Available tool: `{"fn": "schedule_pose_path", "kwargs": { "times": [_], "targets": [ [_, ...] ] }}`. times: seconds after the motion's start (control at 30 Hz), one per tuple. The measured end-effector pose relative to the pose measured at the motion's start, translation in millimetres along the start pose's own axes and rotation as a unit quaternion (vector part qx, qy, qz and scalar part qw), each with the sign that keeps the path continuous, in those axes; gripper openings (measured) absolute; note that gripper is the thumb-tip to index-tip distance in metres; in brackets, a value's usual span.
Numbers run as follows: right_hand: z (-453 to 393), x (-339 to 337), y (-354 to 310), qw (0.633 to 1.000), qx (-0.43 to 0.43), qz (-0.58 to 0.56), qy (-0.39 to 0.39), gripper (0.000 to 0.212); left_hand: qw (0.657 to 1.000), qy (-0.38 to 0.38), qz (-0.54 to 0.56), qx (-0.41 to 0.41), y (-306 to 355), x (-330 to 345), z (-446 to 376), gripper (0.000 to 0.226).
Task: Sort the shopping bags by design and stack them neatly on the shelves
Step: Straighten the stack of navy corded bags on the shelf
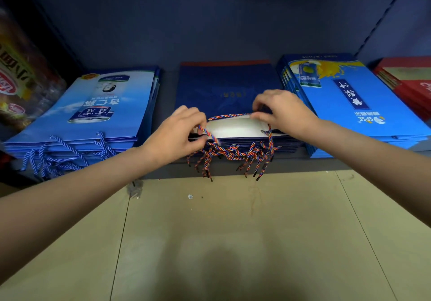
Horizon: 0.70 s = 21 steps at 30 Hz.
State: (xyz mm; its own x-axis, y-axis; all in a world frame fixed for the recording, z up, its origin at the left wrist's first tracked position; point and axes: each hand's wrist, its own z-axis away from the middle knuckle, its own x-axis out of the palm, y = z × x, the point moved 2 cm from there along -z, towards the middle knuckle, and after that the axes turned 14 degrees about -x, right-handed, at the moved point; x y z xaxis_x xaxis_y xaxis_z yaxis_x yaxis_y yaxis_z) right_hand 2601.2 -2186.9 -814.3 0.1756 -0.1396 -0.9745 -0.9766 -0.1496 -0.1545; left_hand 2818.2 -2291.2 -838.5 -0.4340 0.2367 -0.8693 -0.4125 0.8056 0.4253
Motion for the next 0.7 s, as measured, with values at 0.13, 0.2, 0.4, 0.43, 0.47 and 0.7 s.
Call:
{"fn": "schedule_pose_path", "kwargs": {
  "times": [0.13,0.2,0.4,0.43,0.47,0.7],
  "targets": [
    [7,10,-5,0.999,-0.005,0.013,-0.051,0.031,0.993,-0.04,-0.065,0.092,-2,-6,6,0.024],
    [12,14,-5,0.998,0.001,0.014,-0.069,0.033,0.967,-0.156,-0.162,0.122,-1,-2,16,0.025],
    [10,23,-9,0.991,0.004,0.03,-0.127,0.043,0.957,-0.153,-0.199,0.142,-9,5,35,0.04],
    [11,24,-10,0.99,0.006,0.025,-0.135,0.046,0.963,-0.096,-0.207,0.145,-7,5,31,0.038],
    [12,25,-10,0.99,0.007,0.023,-0.142,0.049,0.963,-0.053,-0.218,0.149,-5,8,27,0.034],
    [12,16,-11,0.986,-0.024,0.082,-0.144,0.044,0.917,-0.003,-0.356,0.177,12,29,-2,0.038]
  ]
}}
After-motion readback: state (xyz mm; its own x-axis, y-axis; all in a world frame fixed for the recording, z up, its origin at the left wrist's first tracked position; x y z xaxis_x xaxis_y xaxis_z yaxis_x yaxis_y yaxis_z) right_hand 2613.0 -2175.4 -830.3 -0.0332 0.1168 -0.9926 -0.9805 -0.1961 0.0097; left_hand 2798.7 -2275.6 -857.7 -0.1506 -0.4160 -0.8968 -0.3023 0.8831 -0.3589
